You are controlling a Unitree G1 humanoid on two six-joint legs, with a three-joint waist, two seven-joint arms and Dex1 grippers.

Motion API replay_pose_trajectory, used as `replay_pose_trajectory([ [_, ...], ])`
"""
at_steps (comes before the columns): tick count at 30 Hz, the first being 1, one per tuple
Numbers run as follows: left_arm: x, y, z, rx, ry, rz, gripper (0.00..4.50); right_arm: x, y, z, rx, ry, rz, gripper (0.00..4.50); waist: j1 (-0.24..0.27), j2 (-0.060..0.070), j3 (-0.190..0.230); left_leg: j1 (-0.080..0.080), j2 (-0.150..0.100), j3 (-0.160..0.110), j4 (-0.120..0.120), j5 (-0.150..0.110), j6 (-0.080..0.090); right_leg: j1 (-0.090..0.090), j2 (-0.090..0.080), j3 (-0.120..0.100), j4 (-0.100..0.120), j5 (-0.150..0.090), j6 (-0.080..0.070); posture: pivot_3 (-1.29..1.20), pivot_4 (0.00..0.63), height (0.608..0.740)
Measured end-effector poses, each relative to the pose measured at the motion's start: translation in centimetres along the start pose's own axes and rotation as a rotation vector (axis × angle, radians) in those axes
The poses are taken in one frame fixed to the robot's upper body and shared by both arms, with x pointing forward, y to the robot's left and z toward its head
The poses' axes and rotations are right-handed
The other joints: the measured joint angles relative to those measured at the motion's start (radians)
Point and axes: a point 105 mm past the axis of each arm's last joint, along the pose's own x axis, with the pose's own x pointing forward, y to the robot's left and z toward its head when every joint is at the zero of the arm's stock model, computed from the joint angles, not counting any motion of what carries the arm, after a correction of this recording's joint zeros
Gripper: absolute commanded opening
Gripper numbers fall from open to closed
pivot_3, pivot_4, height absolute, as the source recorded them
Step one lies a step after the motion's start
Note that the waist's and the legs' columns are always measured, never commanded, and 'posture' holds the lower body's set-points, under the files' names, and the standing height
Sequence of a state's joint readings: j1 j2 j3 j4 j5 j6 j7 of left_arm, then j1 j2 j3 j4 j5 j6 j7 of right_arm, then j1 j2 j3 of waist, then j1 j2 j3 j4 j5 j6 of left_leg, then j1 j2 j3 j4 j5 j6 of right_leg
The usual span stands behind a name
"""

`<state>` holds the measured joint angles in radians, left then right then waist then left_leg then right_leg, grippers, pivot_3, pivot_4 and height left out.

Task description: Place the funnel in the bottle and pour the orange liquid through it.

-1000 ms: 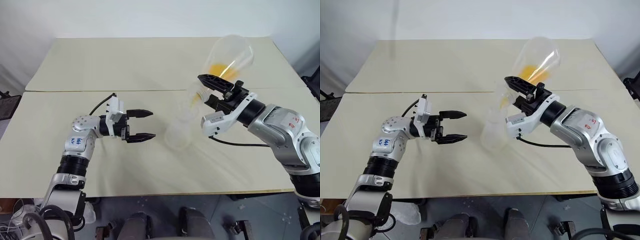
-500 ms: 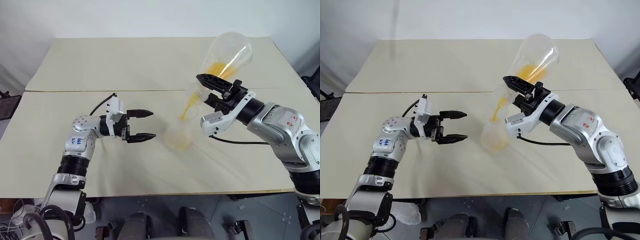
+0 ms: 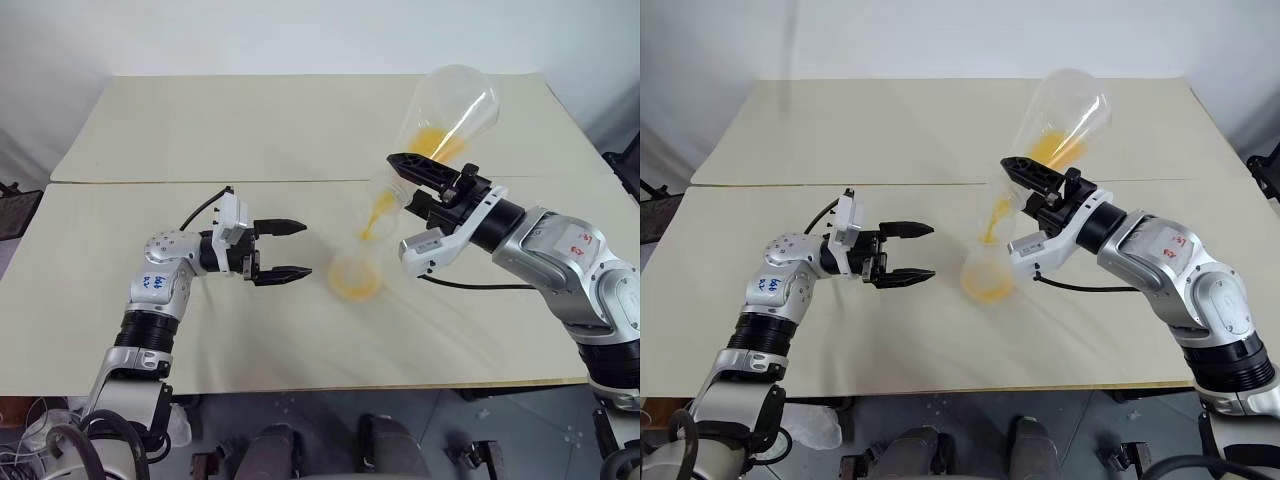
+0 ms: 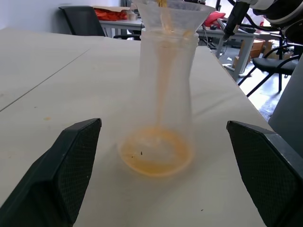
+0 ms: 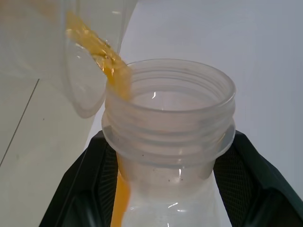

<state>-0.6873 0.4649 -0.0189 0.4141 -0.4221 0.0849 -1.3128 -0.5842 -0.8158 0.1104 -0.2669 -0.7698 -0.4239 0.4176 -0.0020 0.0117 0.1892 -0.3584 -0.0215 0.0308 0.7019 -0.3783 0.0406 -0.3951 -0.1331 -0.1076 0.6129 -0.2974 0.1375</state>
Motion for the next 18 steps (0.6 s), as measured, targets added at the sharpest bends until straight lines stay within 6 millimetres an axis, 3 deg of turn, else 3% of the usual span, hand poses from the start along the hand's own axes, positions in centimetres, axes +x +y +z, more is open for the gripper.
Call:
replay_pose_trajectory([
  [18, 0.17, 0.02, 0.06, 0.001, -0.005, -0.003, 4.50, 0.12, -0.10, -0.11, -0.043, -0.009, -0.012, 2.42, 0.000, 0.000, 0.000, 0.000, 0.000, 0.000, 0.000, 0.000, 0.000, 0.000, 0.000, 0.000, 0.000, 0.000, 0.000, 0.00, 0.150, 0.740],
])
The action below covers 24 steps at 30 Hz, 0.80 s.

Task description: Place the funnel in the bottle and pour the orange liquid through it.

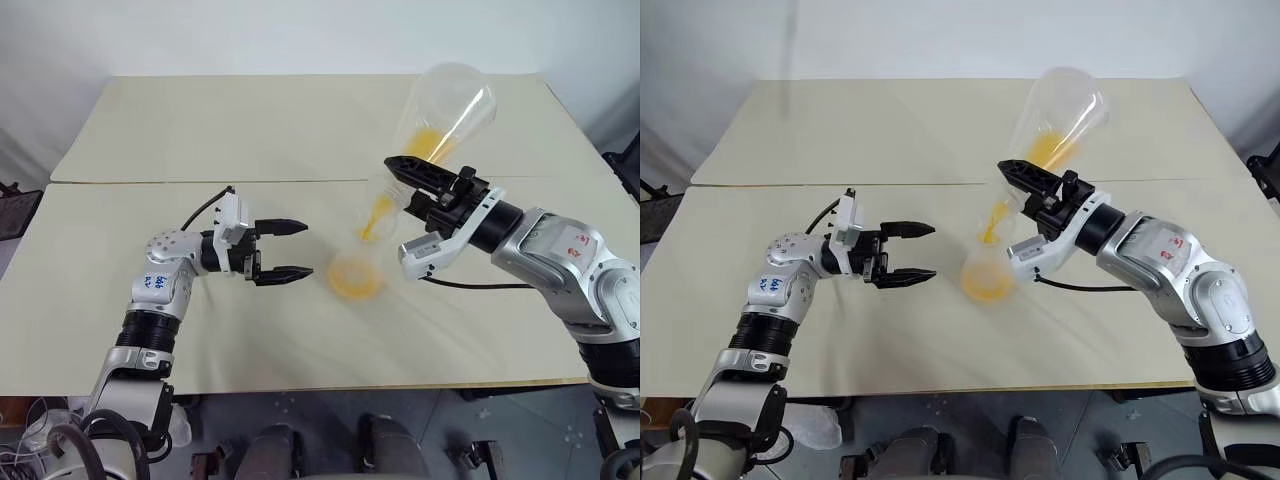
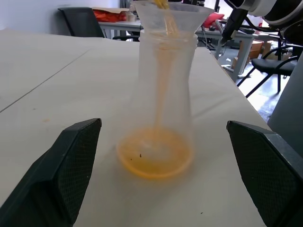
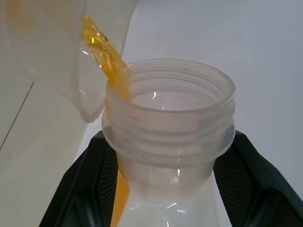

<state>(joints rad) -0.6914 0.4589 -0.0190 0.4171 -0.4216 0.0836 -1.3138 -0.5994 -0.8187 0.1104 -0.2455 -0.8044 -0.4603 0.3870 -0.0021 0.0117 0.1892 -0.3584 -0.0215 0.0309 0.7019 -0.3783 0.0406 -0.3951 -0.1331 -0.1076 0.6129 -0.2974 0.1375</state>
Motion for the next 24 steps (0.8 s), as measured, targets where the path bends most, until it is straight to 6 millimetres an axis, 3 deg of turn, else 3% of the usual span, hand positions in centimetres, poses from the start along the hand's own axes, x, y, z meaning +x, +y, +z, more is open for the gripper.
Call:
replay_pose_trajectory([
  [24, 0.15, 0.38, -0.15, 0.005, 0.001, 0.006, 4.50, 0.02, -0.41, -0.58, -0.068, -0.021, -0.002, 2.42, 0.000, 0.000, 0.000, 0.000, 0.000, 0.000, 0.000, 0.000, 0.000, 0.000, 0.000, 0.000, 0.000, 0.000, 0.000, 0.00, 0.150, 0.740],
])
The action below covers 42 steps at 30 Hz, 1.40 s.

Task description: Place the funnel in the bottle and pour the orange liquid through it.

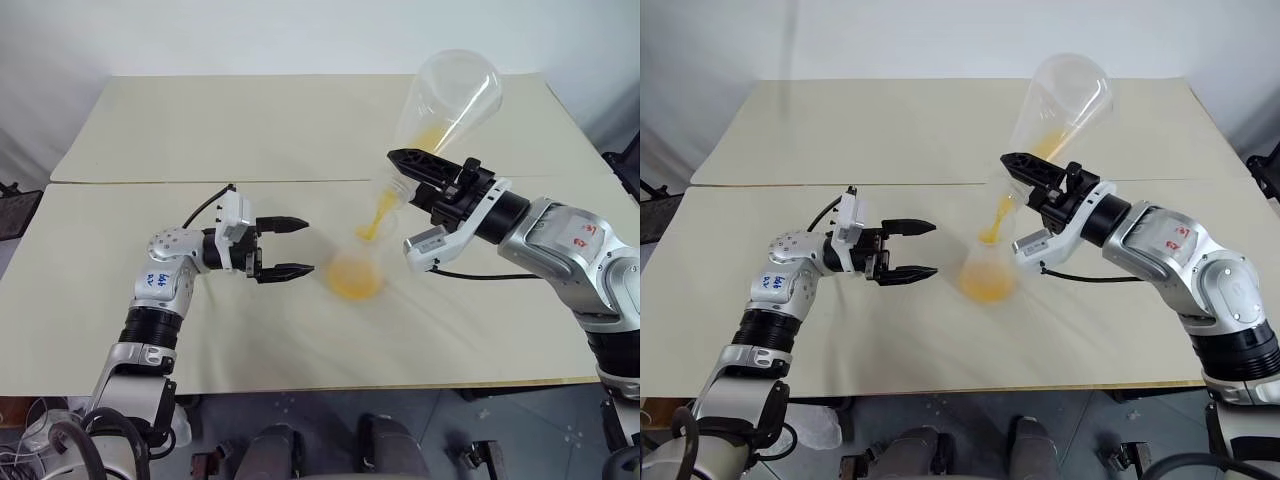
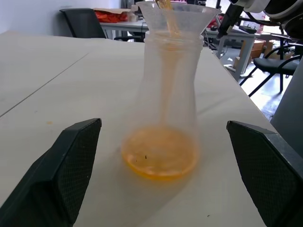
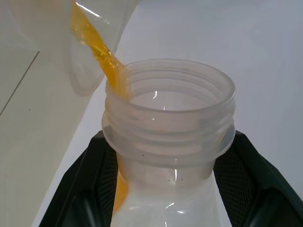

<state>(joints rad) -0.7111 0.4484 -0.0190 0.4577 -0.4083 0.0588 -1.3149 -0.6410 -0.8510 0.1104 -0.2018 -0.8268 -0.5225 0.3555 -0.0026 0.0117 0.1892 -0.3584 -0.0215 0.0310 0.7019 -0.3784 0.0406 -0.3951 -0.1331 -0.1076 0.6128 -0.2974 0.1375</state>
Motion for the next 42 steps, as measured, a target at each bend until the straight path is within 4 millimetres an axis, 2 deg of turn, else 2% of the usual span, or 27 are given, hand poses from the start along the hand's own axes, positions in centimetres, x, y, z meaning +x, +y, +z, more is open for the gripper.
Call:
replay_pose_trajectory([
  [42, 0.29, 0.23, 0.13, 0.013, 0.006, -0.015, 4.50, 0.19, -0.39, 0.46, -0.109, -0.076, -0.032, 2.42, 0.000, 0.000, 0.000, 0.000, 0.000, 0.000, 0.000, 0.000, 0.000, 0.000, 0.000, 0.000, 0.000, 0.000, 0.000, 0.00, 0.150, 0.740],
])
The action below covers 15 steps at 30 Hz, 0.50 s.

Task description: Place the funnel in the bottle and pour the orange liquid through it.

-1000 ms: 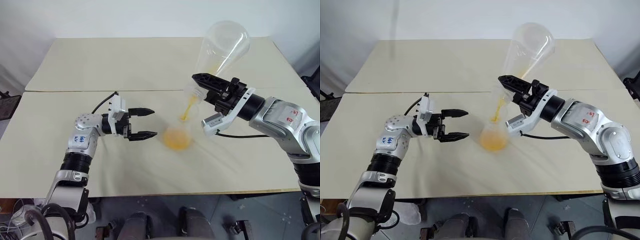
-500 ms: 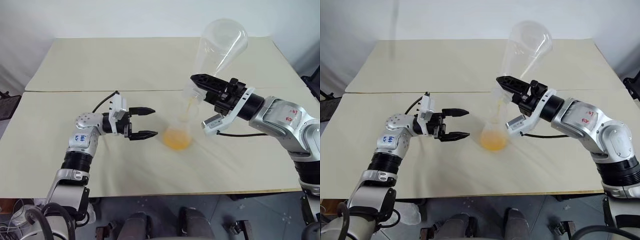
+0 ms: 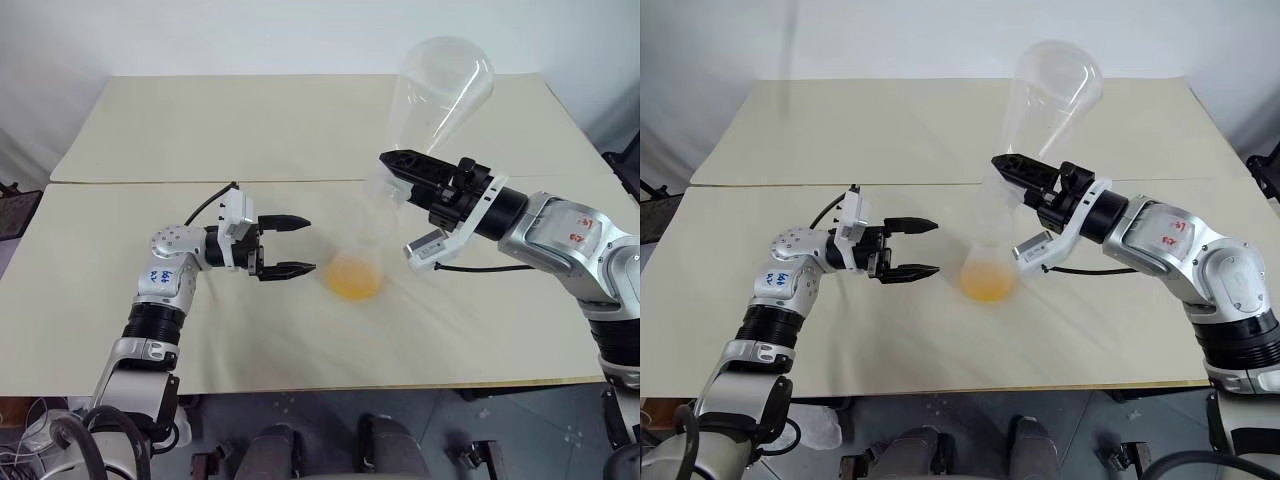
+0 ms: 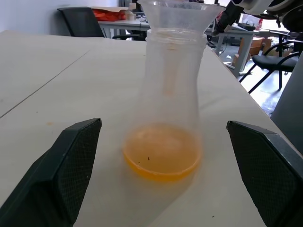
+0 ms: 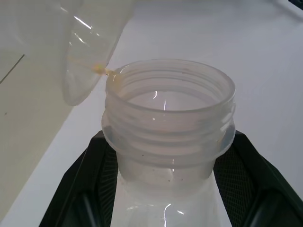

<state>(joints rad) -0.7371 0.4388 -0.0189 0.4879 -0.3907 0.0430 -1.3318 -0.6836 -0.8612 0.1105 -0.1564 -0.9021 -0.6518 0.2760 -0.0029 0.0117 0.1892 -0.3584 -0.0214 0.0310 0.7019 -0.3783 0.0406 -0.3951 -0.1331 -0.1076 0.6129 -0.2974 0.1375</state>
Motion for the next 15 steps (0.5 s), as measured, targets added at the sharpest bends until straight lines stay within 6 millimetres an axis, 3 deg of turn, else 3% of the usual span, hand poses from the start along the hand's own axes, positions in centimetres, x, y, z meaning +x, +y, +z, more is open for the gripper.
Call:
replay_pose_trajectory([
  [9, 0.0, 0.0, 0.0, 0.009, 0.004, 0.001, 4.50, 0.1, -0.1, 0.0, 0.148, 0.012, -0.010, 2.42, 0.000, 0.000, 0.000, 0.000, 0.000, 0.000, 0.000, 0.000, 0.000, 0.000, 0.000, 0.000, 0.000, 0.000, 0.000, 0.00, 0.150, 0.740],
  [15, -0.1, 0.2, 0.1, 0.021, 0.003, 0.018, 4.50, -0.2, -0.4, -1.4, 0.574, 0.171, -0.122, 2.42, 0.001, 0.000, 0.000, 0.000, 0.000, -0.001, 0.001, 0.000, 0.000, 0.000, 0.000, -0.001, 0.001, 0.000, 0.000, 0.00, 0.150, 0.740],
])
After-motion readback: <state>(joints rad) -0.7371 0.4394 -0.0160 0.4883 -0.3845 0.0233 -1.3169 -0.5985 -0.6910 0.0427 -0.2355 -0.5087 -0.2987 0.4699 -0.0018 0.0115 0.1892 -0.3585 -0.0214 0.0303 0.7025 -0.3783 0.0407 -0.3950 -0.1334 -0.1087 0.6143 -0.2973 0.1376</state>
